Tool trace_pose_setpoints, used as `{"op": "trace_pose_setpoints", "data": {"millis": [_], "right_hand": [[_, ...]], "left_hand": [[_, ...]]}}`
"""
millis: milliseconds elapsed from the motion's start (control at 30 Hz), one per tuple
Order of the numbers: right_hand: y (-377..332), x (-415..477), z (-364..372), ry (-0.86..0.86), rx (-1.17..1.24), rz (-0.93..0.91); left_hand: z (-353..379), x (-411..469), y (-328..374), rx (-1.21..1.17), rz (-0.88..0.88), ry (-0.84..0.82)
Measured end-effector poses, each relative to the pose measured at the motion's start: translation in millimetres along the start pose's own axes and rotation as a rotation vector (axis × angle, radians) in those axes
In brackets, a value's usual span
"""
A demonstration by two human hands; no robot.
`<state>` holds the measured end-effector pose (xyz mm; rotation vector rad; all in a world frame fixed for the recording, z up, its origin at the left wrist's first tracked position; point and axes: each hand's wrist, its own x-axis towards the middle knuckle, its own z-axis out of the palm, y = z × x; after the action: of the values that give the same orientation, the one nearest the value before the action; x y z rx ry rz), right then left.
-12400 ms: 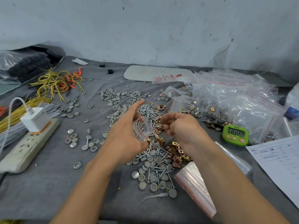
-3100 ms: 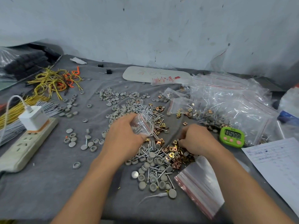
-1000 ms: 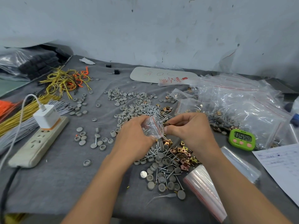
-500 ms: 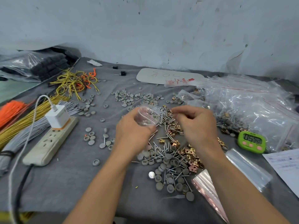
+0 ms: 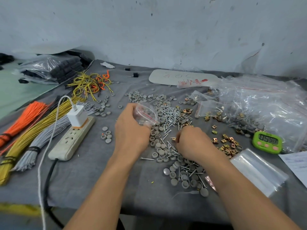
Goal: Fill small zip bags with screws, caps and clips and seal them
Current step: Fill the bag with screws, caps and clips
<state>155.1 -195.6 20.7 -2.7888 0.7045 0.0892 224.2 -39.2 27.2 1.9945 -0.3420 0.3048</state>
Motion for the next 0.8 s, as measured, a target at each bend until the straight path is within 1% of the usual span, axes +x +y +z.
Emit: {"op": "trace_pose_setpoints", "data": {"millis": [67, 100, 133, 200, 267, 300, 367, 433, 467, 533, 600, 633, 667, 733, 800], "right_hand": [[-2.6, -1.2, -0.2, -0.019, -0.033, -0.017], [-3.2, -1.3, 0.1, -0.015, -0.047, -0.024], [-3.1, -1.1, 0.6, -0.004, -0.061, -0.025], [-3.8, -3.0, 0.6, 0.014, -0.075, -0.025], [-4.2, -5.5, -0.7, 0.021, -0.067, -0.033], [-3.9, -7.0, -1.8, 0.017, -0.057, -0.032], [-4.7, -8.5, -5.2, 0.006, -0.010, -0.028], [-5.7, -9.1, -8.2, 0.000, 0.082, -0.030], [-6.0, -9.6, -8.8, 0.019, 0.127, -0.036], [-6.0, -10.9, -7.7, 0.126, 0.247, -0.050], [-6.4, -13.4, -6.7, 0.277, 0.410, -0.073], [-7.3, -15.6, -7.1, 0.352, 0.497, -0.091], [-8.8, -17.3, -8.6, 0.421, 0.585, -0.105], [-11.6, -20.7, -12.3, 0.521, 0.772, -0.112], [-14.4, -22.3, -15.0, 0.553, 0.950, -0.108]], "left_hand": [[-4.8, 2.2, -0.5, -0.036, -0.022, 0.072], [-7.1, 4.5, 0.6, -0.117, -0.083, 0.054], [-9.5, 7.0, 1.4, -0.247, -0.176, -0.009], [-15.1, 10.8, 1.8, -0.620, -0.366, -0.204], [-24.7, 13.3, 2.2, -0.961, -0.483, -0.347], [-29.9, 14.3, 2.4, -1.081, -0.529, -0.390], [-36.9, 16.1, 1.1, -1.202, -0.589, -0.442], [-39.6, 15.9, -1.2, -1.252, -0.610, -0.492], [-40.3, 15.9, -2.7, -1.282, -0.618, -0.515], [-41.8, 17.4, -5.5, -1.328, -0.619, -0.540], [-42.2, 18.4, -6.1, -1.287, -0.571, -0.539], [-41.0, 17.4, -6.3, -1.185, -0.512, -0.513], [-38.3, 15.4, -6.5, -0.996, -0.418, -0.468], [-29.5, 9.9, -10.3, -0.471, -0.178, -0.345], [-19.8, 5.4, -16.2, -0.046, -0.008, -0.255]]}}
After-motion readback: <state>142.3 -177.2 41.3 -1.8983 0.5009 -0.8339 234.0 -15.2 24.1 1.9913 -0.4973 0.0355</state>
